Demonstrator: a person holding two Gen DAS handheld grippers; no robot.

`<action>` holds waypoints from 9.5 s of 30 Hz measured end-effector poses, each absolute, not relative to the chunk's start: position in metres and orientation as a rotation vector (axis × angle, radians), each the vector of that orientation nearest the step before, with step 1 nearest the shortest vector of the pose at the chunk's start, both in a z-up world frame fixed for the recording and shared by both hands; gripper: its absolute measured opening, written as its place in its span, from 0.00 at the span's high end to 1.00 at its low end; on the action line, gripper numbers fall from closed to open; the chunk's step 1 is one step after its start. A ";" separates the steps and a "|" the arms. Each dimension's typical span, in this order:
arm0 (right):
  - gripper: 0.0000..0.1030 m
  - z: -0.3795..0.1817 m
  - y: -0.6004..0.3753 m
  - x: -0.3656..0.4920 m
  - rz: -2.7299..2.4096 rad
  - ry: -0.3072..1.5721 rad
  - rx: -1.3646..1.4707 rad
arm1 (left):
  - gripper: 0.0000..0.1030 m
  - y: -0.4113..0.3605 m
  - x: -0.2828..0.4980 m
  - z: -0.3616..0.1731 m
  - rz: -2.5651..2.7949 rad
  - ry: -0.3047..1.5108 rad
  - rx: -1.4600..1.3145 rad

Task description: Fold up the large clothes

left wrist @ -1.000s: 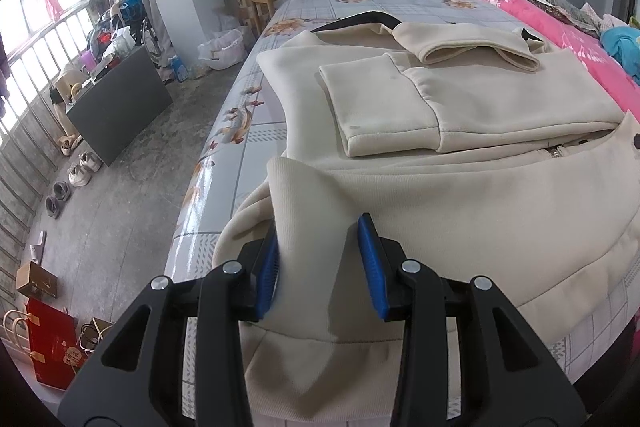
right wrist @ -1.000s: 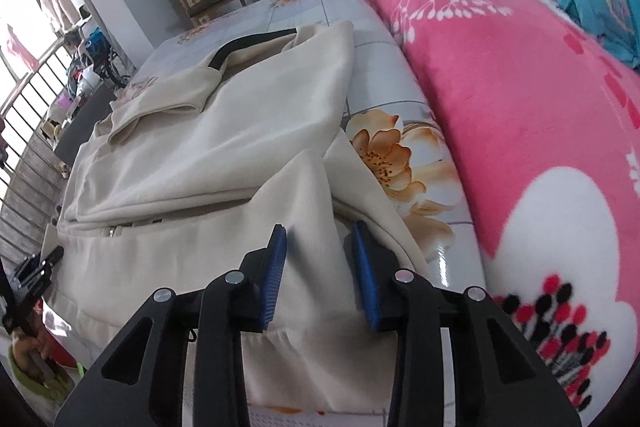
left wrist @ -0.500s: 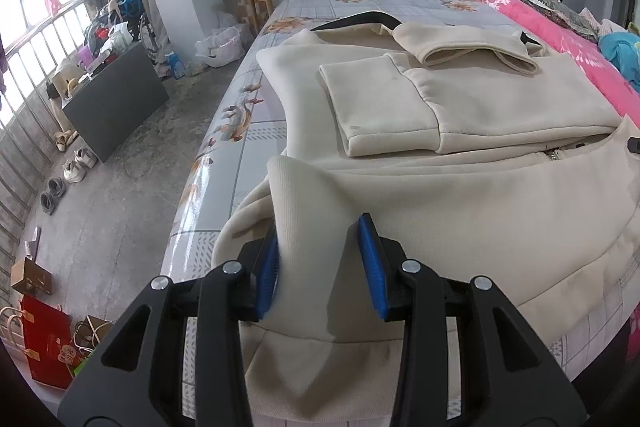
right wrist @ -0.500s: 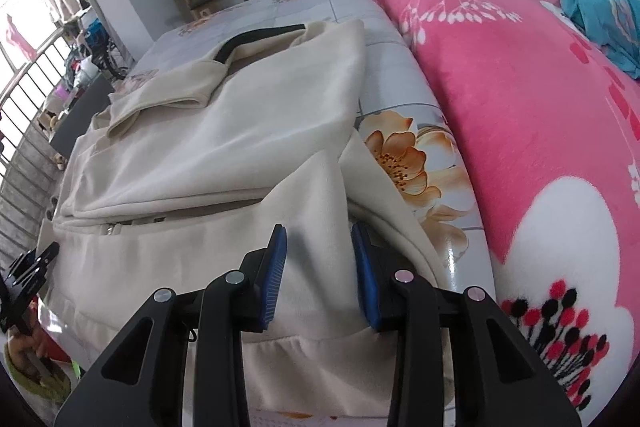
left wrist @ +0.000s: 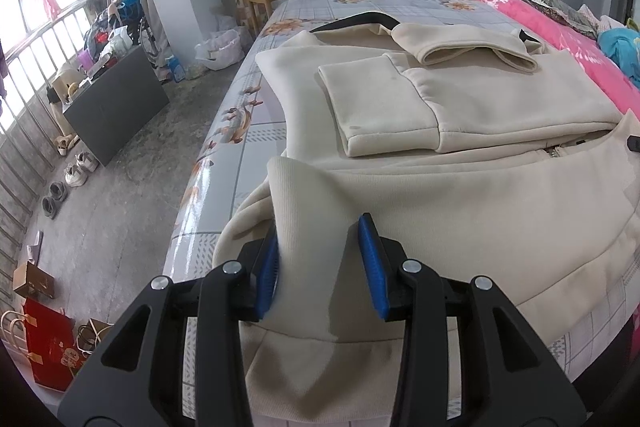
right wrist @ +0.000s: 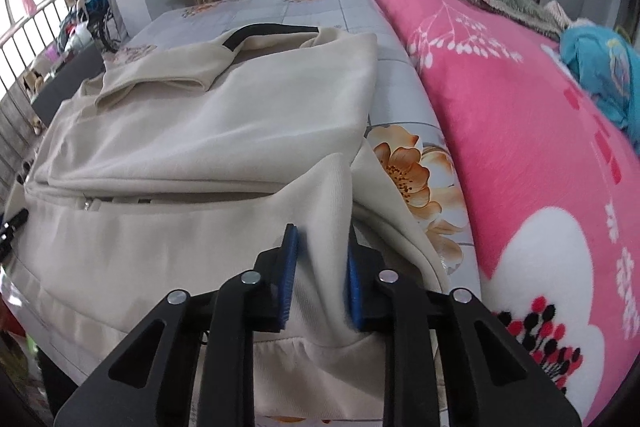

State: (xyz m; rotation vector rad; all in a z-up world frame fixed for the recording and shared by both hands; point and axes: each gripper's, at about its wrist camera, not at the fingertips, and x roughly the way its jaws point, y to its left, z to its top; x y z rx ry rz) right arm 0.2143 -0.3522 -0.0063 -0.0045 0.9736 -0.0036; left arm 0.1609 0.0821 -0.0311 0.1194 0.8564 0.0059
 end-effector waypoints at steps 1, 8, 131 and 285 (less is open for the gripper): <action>0.83 -0.006 -0.351 0.214 -0.008 0.971 -0.018 | 0.64 0.082 0.161 -0.031 0.006 0.856 0.121; 0.93 0.004 -0.334 0.203 -0.038 0.915 -0.121 | 0.64 0.082 0.161 -0.031 0.006 0.856 0.120; 0.06 0.081 -0.234 0.081 -0.045 0.707 -0.059 | 0.08 0.005 0.083 0.062 0.046 0.755 0.024; 0.06 0.077 -0.225 0.091 -0.050 0.761 -0.073 | 0.08 0.008 0.085 0.058 0.048 0.793 0.006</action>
